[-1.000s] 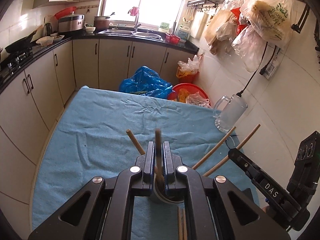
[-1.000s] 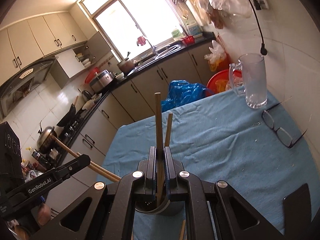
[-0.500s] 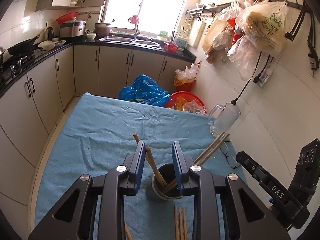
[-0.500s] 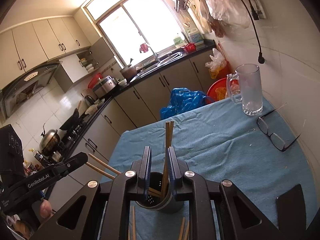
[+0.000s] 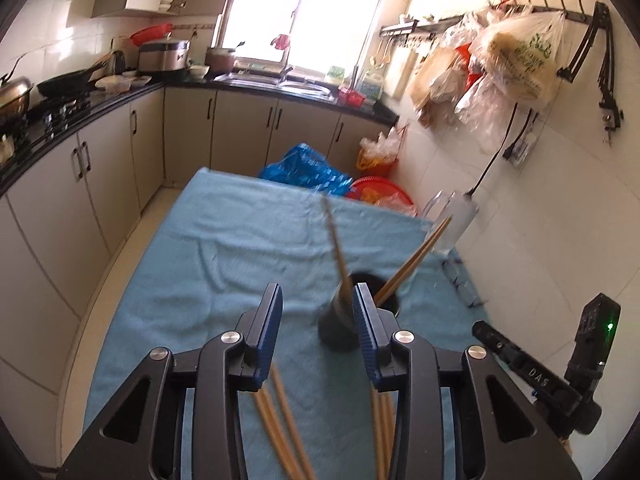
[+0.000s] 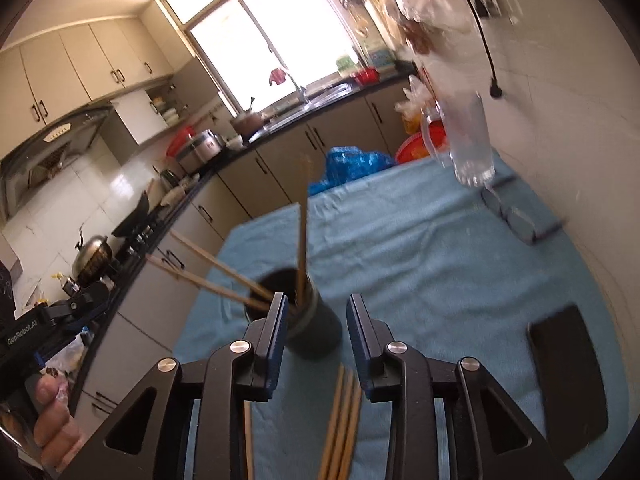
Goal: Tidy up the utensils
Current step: 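Withdraw both open tools from the cup back over the loose chopsticks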
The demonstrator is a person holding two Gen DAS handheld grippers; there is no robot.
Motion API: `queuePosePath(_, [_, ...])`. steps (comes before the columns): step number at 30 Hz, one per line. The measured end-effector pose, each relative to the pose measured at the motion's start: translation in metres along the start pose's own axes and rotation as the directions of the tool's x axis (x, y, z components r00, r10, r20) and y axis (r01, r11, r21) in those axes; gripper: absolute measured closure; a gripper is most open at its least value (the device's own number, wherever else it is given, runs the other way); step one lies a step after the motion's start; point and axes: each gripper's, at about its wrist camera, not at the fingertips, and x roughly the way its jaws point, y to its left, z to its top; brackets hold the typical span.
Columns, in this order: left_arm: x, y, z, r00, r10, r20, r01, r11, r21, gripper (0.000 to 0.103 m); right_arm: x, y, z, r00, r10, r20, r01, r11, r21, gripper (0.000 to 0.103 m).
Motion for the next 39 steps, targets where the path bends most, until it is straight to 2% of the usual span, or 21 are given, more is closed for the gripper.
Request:
queuePosePath(4, [0.008,0.021,-0.034,0.998,0.028,-0.061,-0.030,0.999,-0.024,0.068,0.004,-0.010,-0.033,0.998,-0.029,-0.048,0.028,1.000,-0.008,0.070])
queuePosePath(7, [0.025,0.037,-0.063,0.990,0.039,-0.136,-0.046,0.998,-0.047,0.068,0.011,-0.018,-0.055,0.994,-0.061,-0.091,0.061,0.998,-0.007,0.070])
queuePosePath(12, [0.065,0.065,-0.106,0.955,0.051,-0.291,-0.087,0.990,-0.112,0.068,0.025,-0.035,-0.089,0.983,-0.083,-0.166,0.087,0.996,0.018,0.070])
queuePosePath(14, [0.075,0.071,-0.113,0.943,0.048,-0.328,-0.095,0.987,-0.128,0.068,0.027,-0.040,-0.093,0.980,-0.083,-0.182,0.089,0.996,0.029,0.070])
queuePosePath(22, [0.104,0.078,-0.114,0.911,0.036,-0.412,-0.120,0.976,-0.181,0.068,0.030,-0.041,-0.094,0.977,-0.064,-0.202,0.074,0.996,0.041,0.070])
queuePosePath(25, [0.112,0.079,-0.111,0.905,0.053,-0.423,-0.141,0.974,-0.179,0.069,0.031,-0.038,-0.095,0.976,-0.066,-0.206,0.075,0.996,0.037,0.070])
queuePosePath(29, [0.122,0.073,-0.105,0.897,0.076,-0.434,-0.160,0.974,-0.160,0.075,0.033,-0.038,-0.095,0.976,-0.066,-0.207,0.074,0.997,0.034,0.070])
queuePosePath(39, [0.139,0.065,-0.095,0.888,0.107,-0.446,-0.183,0.974,-0.130,0.078,0.033,-0.041,-0.092,0.976,-0.073,-0.207,0.083,0.996,0.036,0.070])
